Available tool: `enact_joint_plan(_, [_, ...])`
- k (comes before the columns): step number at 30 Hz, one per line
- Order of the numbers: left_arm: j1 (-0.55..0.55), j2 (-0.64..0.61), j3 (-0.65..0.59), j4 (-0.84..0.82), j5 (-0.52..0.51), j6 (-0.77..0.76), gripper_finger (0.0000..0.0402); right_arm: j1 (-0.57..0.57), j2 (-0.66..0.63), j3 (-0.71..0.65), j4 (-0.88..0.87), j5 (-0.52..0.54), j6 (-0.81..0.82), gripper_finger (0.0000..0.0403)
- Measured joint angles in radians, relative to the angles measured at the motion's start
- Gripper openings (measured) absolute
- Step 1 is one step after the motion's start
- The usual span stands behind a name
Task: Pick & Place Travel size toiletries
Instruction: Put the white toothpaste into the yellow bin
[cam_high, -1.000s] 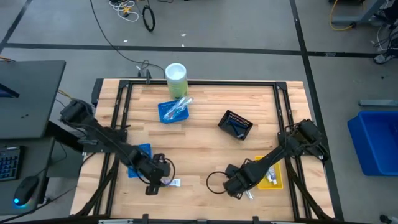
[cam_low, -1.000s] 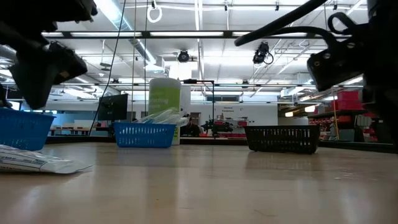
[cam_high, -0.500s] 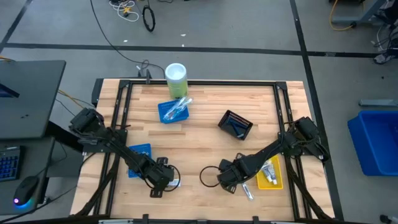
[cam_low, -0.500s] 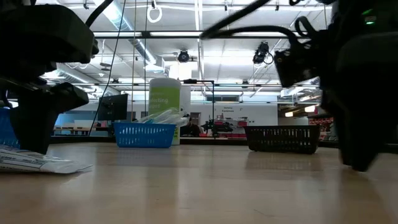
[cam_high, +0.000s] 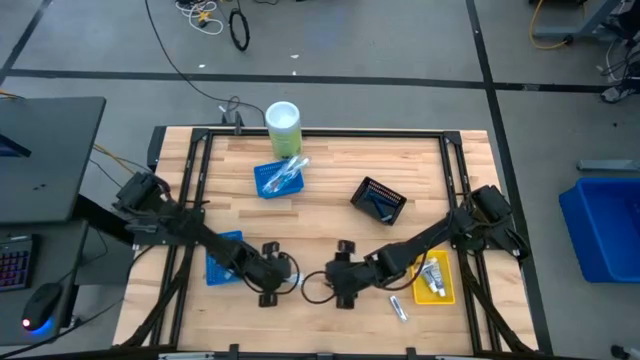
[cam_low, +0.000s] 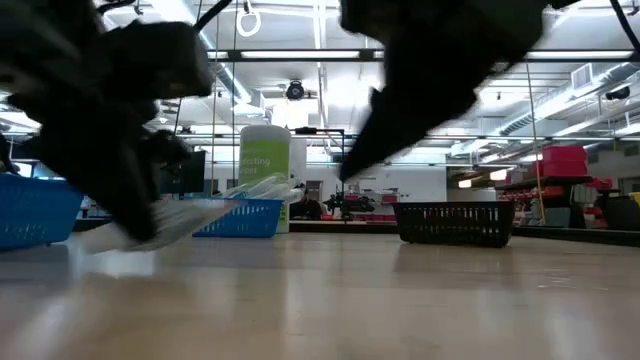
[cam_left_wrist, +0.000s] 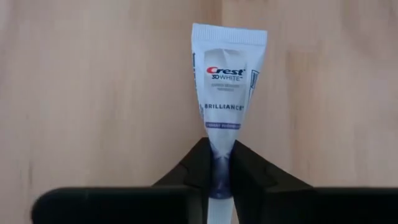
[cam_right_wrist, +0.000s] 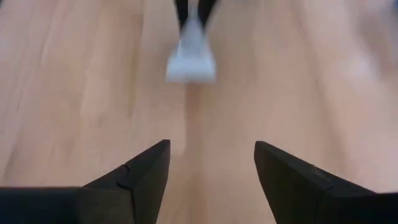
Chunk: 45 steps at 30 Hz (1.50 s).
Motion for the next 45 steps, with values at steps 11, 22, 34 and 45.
enact_joint_plan(11, [0.152, -0.001, 0.0, 0.188, -0.013, 0.187, 0.0051, -0.083, 0.006, 0.001, 0.154, -0.027, -0.233, 0.0295])
enact_joint_plan(22, [0.207, -0.002, 0.001, 0.3, 0.004, 0.3, 0.0053, -0.153, 0.006, 0.001, 0.09, -0.072, -0.263, 0.0267])
enact_joint_plan(34, [0.253, -0.003, 0.002, 0.287, 0.001, 0.31, 0.0054, -0.16, 0.003, 0.001, 0.095, -0.068, -0.262, 0.0129])
enact_joint_plan(45, [0.277, -0.003, 0.002, 0.282, 0.005, 0.311, 0.0055, -0.161, 0.001, 0.001, 0.067, -0.061, -0.21, 0.0082])
